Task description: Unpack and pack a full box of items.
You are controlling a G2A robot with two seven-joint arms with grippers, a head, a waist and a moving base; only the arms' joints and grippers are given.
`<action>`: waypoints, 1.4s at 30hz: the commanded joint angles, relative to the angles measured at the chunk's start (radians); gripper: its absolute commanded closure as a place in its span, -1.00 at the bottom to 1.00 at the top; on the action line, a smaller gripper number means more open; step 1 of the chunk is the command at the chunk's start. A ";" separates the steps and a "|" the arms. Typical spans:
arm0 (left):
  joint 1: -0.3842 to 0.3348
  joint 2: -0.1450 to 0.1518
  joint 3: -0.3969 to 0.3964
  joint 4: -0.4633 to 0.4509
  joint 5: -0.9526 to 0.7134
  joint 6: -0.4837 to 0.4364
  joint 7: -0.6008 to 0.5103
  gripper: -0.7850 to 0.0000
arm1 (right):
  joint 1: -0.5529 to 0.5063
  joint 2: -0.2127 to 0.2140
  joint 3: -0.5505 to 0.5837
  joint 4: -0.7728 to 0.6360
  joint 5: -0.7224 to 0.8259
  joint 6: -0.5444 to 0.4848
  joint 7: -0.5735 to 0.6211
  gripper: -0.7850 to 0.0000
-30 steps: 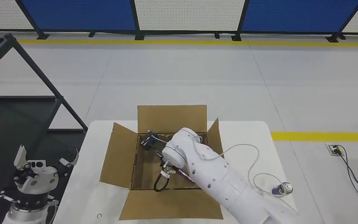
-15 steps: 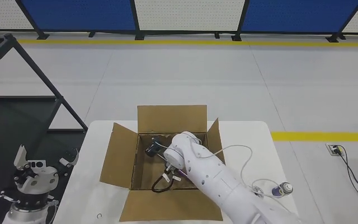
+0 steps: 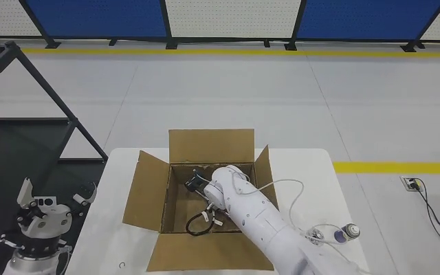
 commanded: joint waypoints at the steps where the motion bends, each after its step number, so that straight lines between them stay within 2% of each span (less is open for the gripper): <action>1: 0.000 0.000 0.000 0.000 0.000 0.000 0.000 -1.00 | 0.002 -0.007 0.000 0.019 0.000 0.000 -0.011 0.04; 10: 0.000 0.000 0.000 0.000 0.000 0.000 0.000 -1.00 | 0.007 -0.035 -0.001 0.084 -0.008 0.012 -0.062 0.18; 21: 0.000 0.000 0.000 0.000 0.000 0.000 0.000 -1.00 | 0.009 -0.052 0.008 0.138 -0.005 -0.011 -0.076 0.22; 24: 0.000 0.000 0.000 0.000 0.000 0.000 0.000 -1.00 | 0.009 -0.055 0.013 0.148 0.000 -0.015 -0.081 0.38; 27: 0.000 0.000 0.000 0.000 0.000 0.000 0.000 -1.00 | 0.008 -0.057 0.016 0.156 0.000 -0.021 -0.083 0.66; 29: 0.000 0.000 0.000 0.000 0.000 0.000 0.000 -1.00 | 0.008 -0.058 0.017 0.159 0.000 -0.023 -0.082 0.70; 31: 0.000 0.000 0.000 0.000 0.000 0.000 0.000 -1.00 | 0.009 -0.059 0.019 0.162 0.000 -0.026 -0.079 1.00; 42: 0.000 0.000 0.000 0.000 0.000 0.000 0.000 -1.00 | 0.042 -0.059 0.029 0.154 -0.010 -0.039 -0.094 1.00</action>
